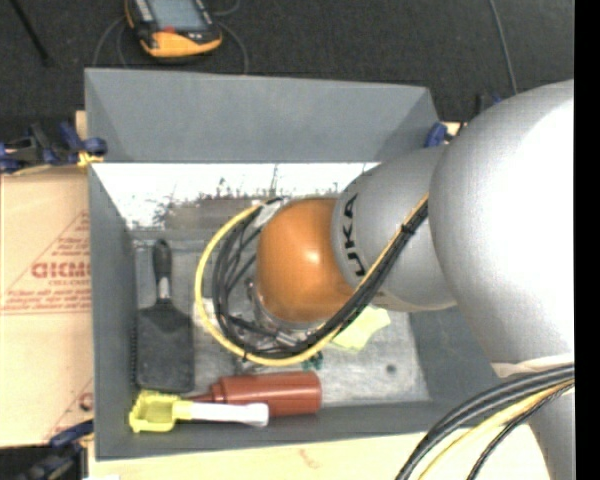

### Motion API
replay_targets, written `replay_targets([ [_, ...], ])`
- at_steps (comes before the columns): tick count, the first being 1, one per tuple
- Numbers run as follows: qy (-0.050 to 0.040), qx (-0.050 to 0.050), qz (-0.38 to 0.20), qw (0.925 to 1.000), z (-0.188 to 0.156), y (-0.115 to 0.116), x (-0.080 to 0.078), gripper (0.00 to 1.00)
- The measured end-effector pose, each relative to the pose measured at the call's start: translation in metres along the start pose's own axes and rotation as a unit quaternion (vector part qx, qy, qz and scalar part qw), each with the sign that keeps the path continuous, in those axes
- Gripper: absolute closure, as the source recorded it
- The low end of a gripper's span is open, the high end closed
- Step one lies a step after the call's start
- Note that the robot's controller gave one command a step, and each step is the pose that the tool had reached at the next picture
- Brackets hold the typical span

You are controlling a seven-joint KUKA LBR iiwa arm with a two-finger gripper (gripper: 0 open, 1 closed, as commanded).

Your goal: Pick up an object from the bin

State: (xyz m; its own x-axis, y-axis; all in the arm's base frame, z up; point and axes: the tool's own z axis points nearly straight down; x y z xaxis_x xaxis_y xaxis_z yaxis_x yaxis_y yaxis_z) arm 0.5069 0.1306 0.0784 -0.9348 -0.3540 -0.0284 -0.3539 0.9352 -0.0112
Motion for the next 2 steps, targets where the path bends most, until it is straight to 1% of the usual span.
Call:
replay_targets([
  [1, 0.0135, -0.005, 0.054, 0.9984, -0.043, -0.004, 0.009, 1.00],
  [2, 0.0153, -0.007, -0.058, 0.9982, -0.110, -0.013, 0.021, 1.00],
])
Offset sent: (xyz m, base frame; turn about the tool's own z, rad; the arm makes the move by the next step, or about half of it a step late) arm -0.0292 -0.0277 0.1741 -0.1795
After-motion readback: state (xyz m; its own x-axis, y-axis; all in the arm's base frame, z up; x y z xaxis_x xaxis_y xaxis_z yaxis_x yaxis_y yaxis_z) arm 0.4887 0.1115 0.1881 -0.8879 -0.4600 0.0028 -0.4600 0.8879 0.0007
